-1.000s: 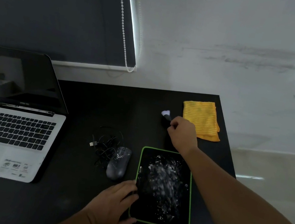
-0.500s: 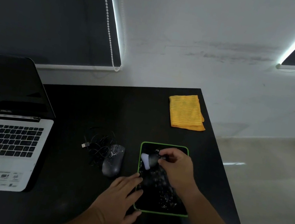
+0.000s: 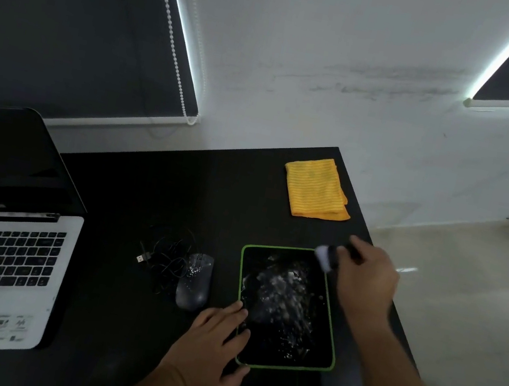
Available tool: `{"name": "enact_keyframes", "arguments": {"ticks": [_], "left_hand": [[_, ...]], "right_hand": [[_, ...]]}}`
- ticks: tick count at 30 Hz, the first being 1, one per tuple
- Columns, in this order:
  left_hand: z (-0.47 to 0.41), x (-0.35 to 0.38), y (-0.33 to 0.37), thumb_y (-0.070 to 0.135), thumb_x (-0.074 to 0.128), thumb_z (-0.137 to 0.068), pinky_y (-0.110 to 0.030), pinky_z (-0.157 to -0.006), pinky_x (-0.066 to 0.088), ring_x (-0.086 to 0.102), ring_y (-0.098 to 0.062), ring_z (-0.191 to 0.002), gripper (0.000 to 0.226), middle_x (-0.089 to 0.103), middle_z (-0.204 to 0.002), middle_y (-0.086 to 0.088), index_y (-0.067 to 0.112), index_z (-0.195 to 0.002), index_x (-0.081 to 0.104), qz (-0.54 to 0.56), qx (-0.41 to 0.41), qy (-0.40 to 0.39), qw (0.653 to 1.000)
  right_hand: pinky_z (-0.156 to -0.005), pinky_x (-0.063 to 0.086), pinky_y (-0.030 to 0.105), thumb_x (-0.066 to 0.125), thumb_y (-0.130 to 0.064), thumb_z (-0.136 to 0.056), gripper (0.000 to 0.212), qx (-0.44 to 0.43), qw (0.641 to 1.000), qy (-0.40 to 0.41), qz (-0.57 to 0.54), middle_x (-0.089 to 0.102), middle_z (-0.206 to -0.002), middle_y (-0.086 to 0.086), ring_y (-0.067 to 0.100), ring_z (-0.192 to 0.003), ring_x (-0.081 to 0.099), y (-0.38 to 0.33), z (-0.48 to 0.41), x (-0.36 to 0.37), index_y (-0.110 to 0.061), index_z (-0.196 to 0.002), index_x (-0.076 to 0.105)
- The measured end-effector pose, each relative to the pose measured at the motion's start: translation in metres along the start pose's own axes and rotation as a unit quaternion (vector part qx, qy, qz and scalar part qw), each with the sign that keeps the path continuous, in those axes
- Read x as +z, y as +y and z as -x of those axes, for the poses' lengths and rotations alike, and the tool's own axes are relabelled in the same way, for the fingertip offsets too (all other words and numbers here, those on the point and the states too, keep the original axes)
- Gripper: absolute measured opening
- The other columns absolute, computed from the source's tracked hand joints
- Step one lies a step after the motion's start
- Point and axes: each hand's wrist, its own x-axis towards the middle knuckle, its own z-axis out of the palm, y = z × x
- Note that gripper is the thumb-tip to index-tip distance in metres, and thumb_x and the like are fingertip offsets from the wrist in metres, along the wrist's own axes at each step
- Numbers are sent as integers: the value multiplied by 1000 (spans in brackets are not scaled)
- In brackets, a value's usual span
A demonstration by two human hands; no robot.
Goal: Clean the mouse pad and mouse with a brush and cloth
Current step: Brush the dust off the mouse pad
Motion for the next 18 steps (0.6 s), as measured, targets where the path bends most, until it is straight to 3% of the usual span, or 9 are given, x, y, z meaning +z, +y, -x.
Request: {"name": "enact_keyframes", "arguments": {"ticks": [2,4,5,7,9,10,13,17,18], "left_hand": [[0,2,-2,57,63,-93,-41,-115,33,36,-23,-151,51,53,-151,-8,20,-128,67,17,2,4,1000],[0,3,-3,56,66,-92,-39,-116,28,36,-24,-151,51,53,-150,-9,20,-128,67,22,5,9,1000],[-1,3,-3,56,66,-91,-37,-117,26,35,-24,-151,51,53,-150,-9,20,-128,67,20,5,13,1000],[0,1,-3,56,66,-92,-36,-118,23,36,-25,-151,51,53,-150,-9,20,-128,67,17,7,17,1000],[0,-1,-2,57,63,-94,-37,-118,23,36,-24,-151,51,52,-152,-7,21,-130,66,10,8,15,1000],[0,-2,-2,58,61,-94,-37,-118,24,35,-24,-151,52,51,-152,-7,21,-130,66,6,9,13,1000],[1,-1,-2,58,62,-94,-41,-115,32,34,-23,-151,51,51,-152,-6,21,-130,66,6,7,10,1000],[0,-1,-1,57,63,-93,-41,-115,30,36,-23,-150,50,52,-150,-6,21,-128,67,1,11,20,1000],[-1,-1,-1,57,63,-93,-40,-116,30,36,-23,-150,50,53,-150,-6,20,-128,67,2,11,23,1000]], "right_hand": [[-81,55,24,79,-11,-87,26,-25,988,-135,-78,74,-102,3,13,-84,69,-20,33,30,-9,-113,78],[-82,59,30,78,-12,-88,25,-54,964,-255,-56,73,-103,3,11,-84,70,-29,64,60,-11,-112,78],[-82,57,30,76,-13,-89,24,-82,963,-255,-21,72,-105,4,13,-88,69,-27,66,70,-10,-113,77],[-81,48,25,70,-14,-93,21,-99,982,-157,29,68,-105,7,20,-92,66,-21,52,71,-7,-112,75],[-84,47,25,68,-15,-96,25,-44,997,-59,24,66,-111,9,20,-95,64,-18,35,57,-5,-118,72],[-85,47,24,69,-16,-96,28,-31,998,-61,13,66,-113,8,17,-96,63,-17,32,54,-5,-121,71],[-84,44,19,73,-15,-92,28,-85,977,-196,15,69,-113,6,13,-96,62,-22,41,64,-7,-119,73],[-81,44,23,70,-11,-93,21,-64,996,-53,40,66,-107,8,19,-91,63,-9,25,49,-5,-114,74],[-80,46,22,73,-12,-92,20,-90,992,-78,39,67,-105,6,16,-89,64,-11,28,48,-8,-111,76]]}}
